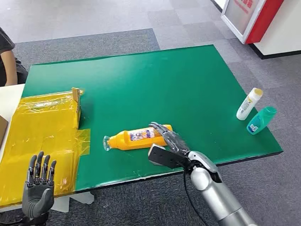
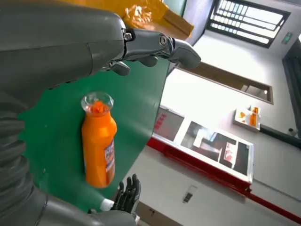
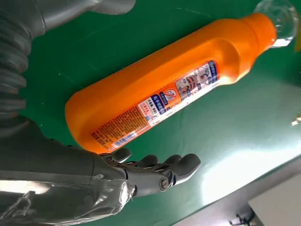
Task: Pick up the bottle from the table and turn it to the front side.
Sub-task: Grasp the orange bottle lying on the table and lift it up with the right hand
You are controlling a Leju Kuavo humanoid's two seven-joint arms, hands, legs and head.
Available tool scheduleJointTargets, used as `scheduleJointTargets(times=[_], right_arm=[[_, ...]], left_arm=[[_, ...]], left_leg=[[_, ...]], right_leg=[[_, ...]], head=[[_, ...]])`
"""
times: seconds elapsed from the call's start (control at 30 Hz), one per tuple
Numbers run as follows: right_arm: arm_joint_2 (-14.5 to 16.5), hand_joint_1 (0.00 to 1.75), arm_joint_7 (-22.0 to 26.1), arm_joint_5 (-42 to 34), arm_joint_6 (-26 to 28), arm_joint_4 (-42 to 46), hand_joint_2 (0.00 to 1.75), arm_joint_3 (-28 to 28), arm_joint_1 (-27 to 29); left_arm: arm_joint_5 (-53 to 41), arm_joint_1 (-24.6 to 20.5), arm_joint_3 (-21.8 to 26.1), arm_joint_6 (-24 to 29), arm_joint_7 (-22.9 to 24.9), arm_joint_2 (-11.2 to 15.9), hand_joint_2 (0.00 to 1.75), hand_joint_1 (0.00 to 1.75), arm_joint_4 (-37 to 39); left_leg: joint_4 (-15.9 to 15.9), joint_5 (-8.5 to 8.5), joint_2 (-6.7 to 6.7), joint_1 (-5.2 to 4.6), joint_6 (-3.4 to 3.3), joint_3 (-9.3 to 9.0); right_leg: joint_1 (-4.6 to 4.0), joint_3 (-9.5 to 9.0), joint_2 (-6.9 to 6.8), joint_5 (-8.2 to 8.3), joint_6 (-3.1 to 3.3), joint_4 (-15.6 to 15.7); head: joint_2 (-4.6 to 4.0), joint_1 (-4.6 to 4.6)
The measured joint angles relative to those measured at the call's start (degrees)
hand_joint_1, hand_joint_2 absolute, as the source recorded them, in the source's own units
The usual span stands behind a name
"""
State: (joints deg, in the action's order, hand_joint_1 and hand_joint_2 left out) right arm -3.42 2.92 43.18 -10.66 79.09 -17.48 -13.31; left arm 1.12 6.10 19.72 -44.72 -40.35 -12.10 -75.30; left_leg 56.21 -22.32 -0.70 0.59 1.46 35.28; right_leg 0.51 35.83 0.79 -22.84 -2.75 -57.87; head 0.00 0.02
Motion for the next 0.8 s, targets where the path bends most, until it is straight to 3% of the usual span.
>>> scheduleJointTargets(times=[0.3, 0.57, 0.8], right_arm=[[-2.80, 0.00, -2.30, 0.90, -1.13, -12.87, 1.75, -5.89, -13.06], [-4.71, 0.00, -4.36, -0.72, -10.23, -22.37, 1.75, -9.94, -22.15], [-5.00, 0.00, -4.14, -2.31, -14.24, -30.79, 1.75, -13.16, -27.12]], left_arm=[[-0.60, -0.26, 0.19, 3.47, 0.00, 1.78, 1.75, 0.00, -0.11], [-0.48, -0.28, -0.58, 3.59, 0.00, 2.85, 1.75, 0.00, -0.11], [0.05, -0.57, -1.05, 3.43, 0.00, 3.39, 1.75, 0.00, -0.11]], left_leg=[[0.01, 0.07, -0.01, -0.02, 0.02, 0.01], [0.01, 0.07, -0.01, -0.02, 0.03, 0.02], [0.01, 0.07, -0.01, -0.02, 0.03, 0.02]], right_leg=[[0.03, 0.03, 0.01, 0.08, -0.04, 0.00], [0.02, 0.05, 0.01, 0.08, -0.04, 0.00], [0.02, 0.05, 0.00, 0.08, -0.04, 0.00]], head=[[0.00, 0.00], [0.00, 0.00], [0.00, 0.00]])
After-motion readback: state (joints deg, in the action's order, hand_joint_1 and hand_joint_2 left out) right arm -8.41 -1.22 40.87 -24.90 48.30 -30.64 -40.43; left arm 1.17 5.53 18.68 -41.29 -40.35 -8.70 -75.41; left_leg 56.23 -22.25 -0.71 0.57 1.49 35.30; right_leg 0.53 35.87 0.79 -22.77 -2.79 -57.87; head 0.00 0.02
